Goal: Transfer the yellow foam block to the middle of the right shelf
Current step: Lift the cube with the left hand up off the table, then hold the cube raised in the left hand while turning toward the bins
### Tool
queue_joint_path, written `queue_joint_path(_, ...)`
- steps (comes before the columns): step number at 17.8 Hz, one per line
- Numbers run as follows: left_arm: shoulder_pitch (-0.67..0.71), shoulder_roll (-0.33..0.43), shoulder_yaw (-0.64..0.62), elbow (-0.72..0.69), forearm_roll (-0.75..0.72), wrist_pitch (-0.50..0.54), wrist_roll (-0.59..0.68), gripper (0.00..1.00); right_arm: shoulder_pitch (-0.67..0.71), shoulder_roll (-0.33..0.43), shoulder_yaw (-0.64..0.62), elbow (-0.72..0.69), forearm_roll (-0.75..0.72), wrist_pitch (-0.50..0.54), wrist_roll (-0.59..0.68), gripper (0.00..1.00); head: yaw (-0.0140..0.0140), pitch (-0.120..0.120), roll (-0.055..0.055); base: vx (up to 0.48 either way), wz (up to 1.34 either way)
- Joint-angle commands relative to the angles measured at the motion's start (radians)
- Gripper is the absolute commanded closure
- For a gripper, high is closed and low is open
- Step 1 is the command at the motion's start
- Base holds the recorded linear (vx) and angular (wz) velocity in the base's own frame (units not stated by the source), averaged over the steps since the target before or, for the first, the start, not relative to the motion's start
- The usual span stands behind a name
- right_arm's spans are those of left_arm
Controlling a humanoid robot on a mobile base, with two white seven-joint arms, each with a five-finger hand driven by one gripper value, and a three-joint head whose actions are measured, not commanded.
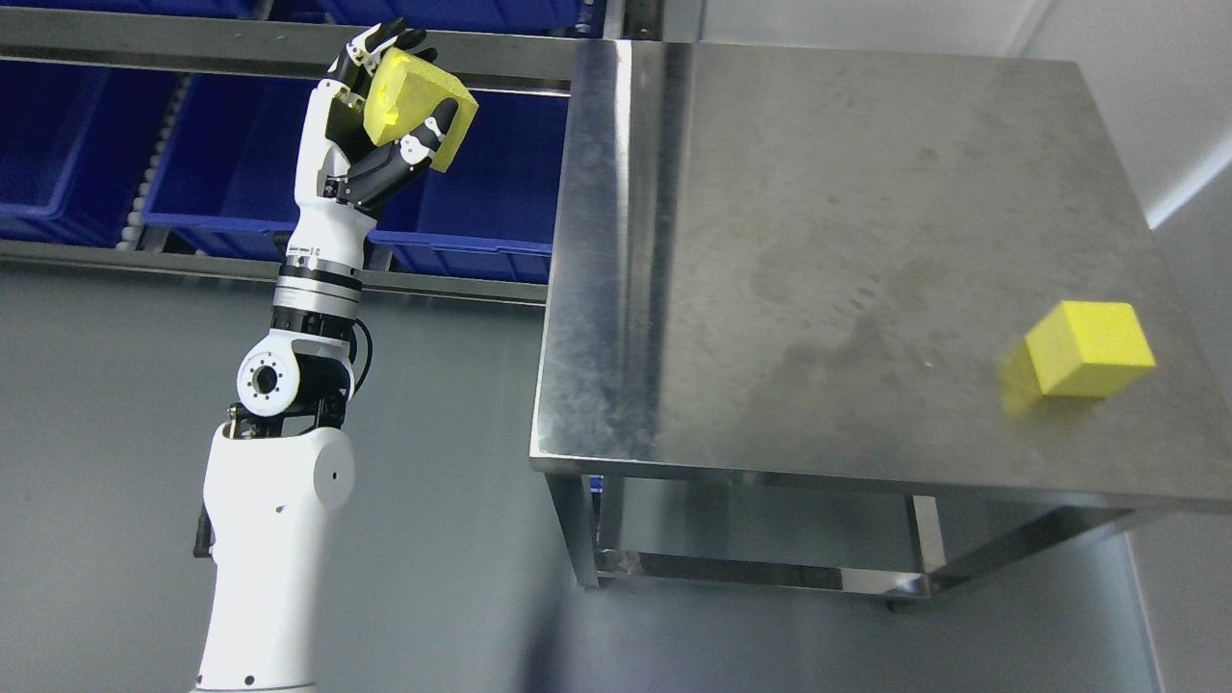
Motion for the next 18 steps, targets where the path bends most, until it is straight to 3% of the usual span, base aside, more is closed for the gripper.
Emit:
queue_joint_path(1, 0.049, 0.009, 0.038, -0.059, 0.009, 0.009, 0.001, 0.46, 0.001, -0.017, 0.0, -0.017, 0.003, 0.001, 0.0, 0.0, 0.0, 0.0, 0.0, 0.011, 0.67)
queue_joint_path(18, 0.054, 0.009, 0.098, -0.091, 0.009, 0.068, 0.002, 0.46, 0.001, -0.017, 0.0, -0.017, 0.003, 0.001, 0.0, 0.0, 0.0, 0.0, 0.0, 0.019, 1.0)
